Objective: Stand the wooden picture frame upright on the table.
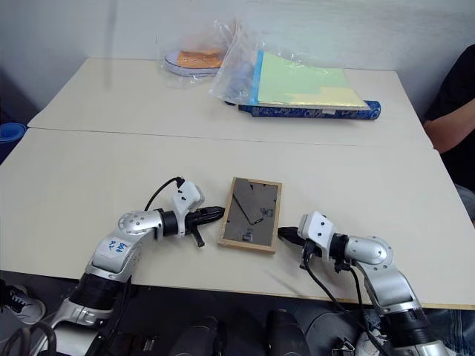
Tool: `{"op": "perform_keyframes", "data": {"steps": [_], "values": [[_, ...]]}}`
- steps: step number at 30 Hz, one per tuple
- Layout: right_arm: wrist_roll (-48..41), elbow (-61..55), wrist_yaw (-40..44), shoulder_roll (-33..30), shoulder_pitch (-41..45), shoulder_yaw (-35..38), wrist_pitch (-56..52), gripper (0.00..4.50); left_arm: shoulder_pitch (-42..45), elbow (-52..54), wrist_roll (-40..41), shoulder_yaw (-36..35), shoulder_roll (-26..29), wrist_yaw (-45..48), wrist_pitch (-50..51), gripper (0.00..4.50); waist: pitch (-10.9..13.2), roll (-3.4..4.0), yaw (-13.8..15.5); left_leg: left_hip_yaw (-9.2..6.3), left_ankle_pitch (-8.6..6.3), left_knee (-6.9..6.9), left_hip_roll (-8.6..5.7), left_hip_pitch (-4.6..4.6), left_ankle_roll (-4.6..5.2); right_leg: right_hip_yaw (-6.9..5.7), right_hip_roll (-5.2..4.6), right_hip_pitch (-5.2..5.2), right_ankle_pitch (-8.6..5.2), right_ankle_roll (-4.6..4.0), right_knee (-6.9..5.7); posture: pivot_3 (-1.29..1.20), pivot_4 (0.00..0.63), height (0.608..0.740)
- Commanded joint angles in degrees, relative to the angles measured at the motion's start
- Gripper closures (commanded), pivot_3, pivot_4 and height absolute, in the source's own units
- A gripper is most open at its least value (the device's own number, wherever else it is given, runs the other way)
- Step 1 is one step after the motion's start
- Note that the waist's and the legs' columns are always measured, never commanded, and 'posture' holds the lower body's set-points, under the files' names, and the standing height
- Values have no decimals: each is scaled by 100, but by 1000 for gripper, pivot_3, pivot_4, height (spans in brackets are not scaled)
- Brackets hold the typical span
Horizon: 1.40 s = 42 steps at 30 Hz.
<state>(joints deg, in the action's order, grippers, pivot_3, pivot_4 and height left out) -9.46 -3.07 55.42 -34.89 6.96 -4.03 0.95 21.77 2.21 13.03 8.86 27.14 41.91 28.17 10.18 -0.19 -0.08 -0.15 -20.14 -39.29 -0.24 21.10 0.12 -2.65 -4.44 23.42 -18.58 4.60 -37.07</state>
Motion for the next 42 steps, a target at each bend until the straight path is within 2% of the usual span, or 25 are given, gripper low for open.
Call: {"op": "perform_keyframes", "data": {"steps": [1,6,9,11,16,19,24,28,29,32,37,40,42], "values": [[-96,-264,33,-355,-148,337,-80,4500,-271,218,432,-580,656,414,750,3859,0,0,-20,0,0,1,1,0,0,0,1,0,0,0,1,0,150,740],[-128,-691,98,-739,-304,375,-377,4500,-57,527,2274,-1157,1589,1205,3879,2323,-2,4,-15,-2,3,7,5,-6,-5,3,3,-1,-1,-1,-1,0,150,740],[-127,-1039,117,-844,-392,308,-591,4500,574,152,2671,-1625,1285,733,5500,1393,-2,3,54,-12,0,3,-1,5,1,2,-1,-2,-1,-1,-1,0,150,740],[-85,-1195,111,-844,-402,224,-677,4500,945,-3,2794,-1669,1023,591,6216,850,-2,2,102,-21,-1,-4,-7,10,6,0,-2,-2,-1,-1,-1,0,150,740],[22,-1311,36,-779,-296,52,-894,4500,1335,-323,2875,-1507,342,-45,6433,850,-3,1,122,-18,-3,-4,-11,11,10,0,-1,-1,0,0,-2,0,150,740],[34,-1366,-1,-771,-224,-13,-1008,4500,1474,-593,3036,-1250,201,-386,6433,850,-2,0,122,-17,-1,-5,-10,11,5,-1,-1,-1,0,0,-1,0,150,740],[107,-1379,-76,-725,-114,-127,-1103,4500,1923,-1232,3255,-964,-330,-929,6433,850,-4,1,161,-17,1,-19,-11,8,2,-1,-2,-5,0,0,-4,0,150,740],[135,-1379,-114,-707,-40,-191,-1126,4500,2255,-1711,3679,-808,-565,-1233,6433,850,-5,-1,156,-25,-2,-26,-19,11,8,-2,-6,-9,1,2,-3,0,150,740],[147,-1377,-125,-708,-20,-204,-1130,4500,2350,-1817,3815,-560,-492,-1283,6433,850,-5,-1,153,-24,-3,-26,-19,11,8,-2,-6,-9,1,3,-3,0,150,740],[183,-1362,-141,-721,28,-234,-1127,4500,2445,-1955,4017,-402,-501,-1485,6433,850,-5,0,145,-24,-3,-27,-18,11,7,-3,-6,-8,2,3,-4,0,150,740],[237,-1365,-167,-701,-8,-243,-1119,4500,2485,-2079,4263,-358,-607,-1821,6433,850,-5,-1,148,-25,-3,-28,-18,11,6,-4,-6,-9,2,3,-4,0,150,740],[251,-1388,-197,-683,-67,-244,-1130,4500,2461,-2120,4379,-507,-733,-2009,6433,1449,-5,-1,152,-25,-3,-29,-19,10,6,-4,-6,-10,2,3,-3,0,150,740],[223,-1407,-232,-662,-111,-211,-1160,4500,2450,-2209,4389,-720,-818,-2151,6433,2044,-5,-1,151,-26,-3,-29,-19,12,6,-5,-6,-10,2,3,-3,0,150,740]]}}
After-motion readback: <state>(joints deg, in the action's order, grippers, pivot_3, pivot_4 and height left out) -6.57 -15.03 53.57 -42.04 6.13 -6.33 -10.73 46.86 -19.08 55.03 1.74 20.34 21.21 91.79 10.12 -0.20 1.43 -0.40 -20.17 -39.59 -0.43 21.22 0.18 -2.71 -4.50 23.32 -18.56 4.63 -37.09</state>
